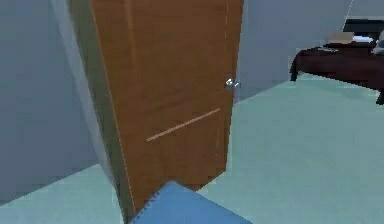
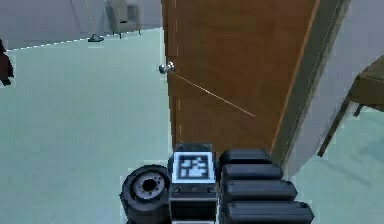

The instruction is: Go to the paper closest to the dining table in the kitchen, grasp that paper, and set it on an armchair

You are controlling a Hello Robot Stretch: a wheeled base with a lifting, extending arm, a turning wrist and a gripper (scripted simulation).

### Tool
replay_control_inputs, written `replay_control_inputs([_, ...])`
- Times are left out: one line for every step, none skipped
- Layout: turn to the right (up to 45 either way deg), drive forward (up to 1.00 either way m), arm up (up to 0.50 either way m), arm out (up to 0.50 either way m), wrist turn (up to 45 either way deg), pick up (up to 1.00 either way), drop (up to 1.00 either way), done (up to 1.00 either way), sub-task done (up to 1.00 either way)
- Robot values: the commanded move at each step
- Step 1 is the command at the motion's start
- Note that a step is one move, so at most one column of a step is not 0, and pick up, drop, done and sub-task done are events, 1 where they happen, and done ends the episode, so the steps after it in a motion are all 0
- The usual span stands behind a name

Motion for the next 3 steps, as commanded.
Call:
replay_control_inputs([45.0, 0.00, 0.00, 0.00, 0.0, 0.00, 0.00, 0.00, 0.00])
replay_control_inputs([3.0, 0.00, 0.00, 0.00, 0.0, 0.00, 0.00, 0.00, 0.00])
replay_control_inputs([0.0, 1.00, 0.00, 0.00, 0.0, 0.00, 0.00, 0.00, 0.00])
